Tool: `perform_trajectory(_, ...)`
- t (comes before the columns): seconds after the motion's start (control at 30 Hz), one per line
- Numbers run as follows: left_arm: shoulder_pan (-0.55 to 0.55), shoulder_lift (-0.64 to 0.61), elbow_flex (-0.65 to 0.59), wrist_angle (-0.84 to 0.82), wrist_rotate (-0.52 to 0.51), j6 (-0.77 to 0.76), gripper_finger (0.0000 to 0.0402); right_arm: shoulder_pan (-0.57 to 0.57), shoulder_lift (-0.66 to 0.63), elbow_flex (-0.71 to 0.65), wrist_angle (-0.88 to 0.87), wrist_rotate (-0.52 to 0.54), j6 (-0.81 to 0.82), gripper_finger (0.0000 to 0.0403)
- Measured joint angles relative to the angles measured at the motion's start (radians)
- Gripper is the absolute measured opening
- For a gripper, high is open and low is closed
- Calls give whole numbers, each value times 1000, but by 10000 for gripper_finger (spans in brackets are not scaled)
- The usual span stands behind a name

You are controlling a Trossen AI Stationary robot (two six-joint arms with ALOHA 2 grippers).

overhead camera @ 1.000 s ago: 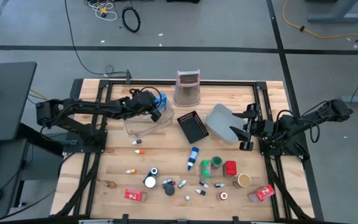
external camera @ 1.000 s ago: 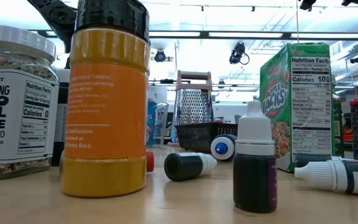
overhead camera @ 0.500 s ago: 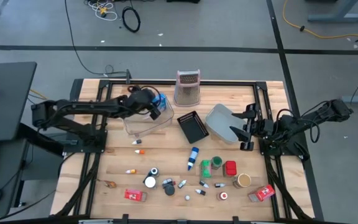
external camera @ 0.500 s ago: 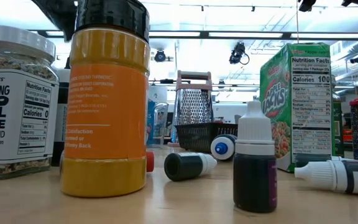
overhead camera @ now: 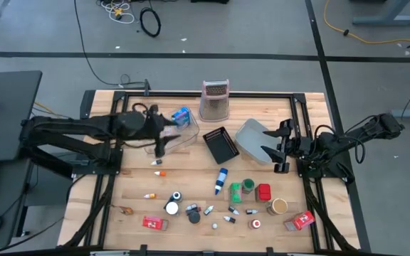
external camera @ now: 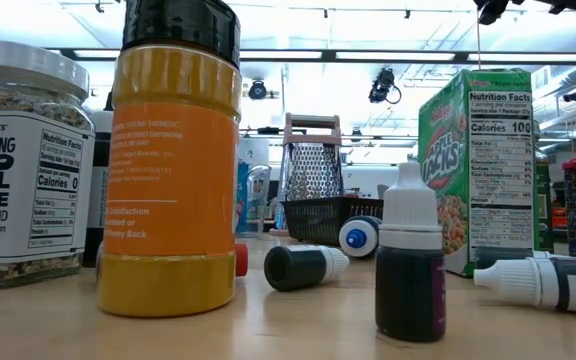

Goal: Pick & Place Kitchen Items
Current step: Put the red cereal box into the transparent bin

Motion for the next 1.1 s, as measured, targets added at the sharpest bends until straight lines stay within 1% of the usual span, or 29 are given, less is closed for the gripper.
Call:
perform_trajectory(0.13,-114,-28,0,-25,13,2,212,0,4,0,-8,0,2,239)
perform_trajectory(0.3,-244,-27,-1,-66,11,2,214,0,13,0,-5,0,2,239)
perform_trajectory(0.43,-356,-17,-2,-65,12,-1,214,0,22,0,-12,2,1,239)
perform_trajectory(0.53,-429,2,-1,-44,12,-2,210,0,30,0,-15,23,-2,239)
perform_trajectory(0.63,-500,6,-1,-35,-1,-57,208,0,35,0,-16,43,-5,239)
perform_trajectory(0.8,-605,58,-2,-40,-60,-210,213,0,34,0,-15,45,-6,239)
perform_trajectory(0.93,-677,137,-3,-30,-113,-250,221,0,35,0,-31,45,-12,239)
perform_trajectory(1.1,-747,227,-2,20,-114,-261,231,0,35,0,-38,46,-35,239)
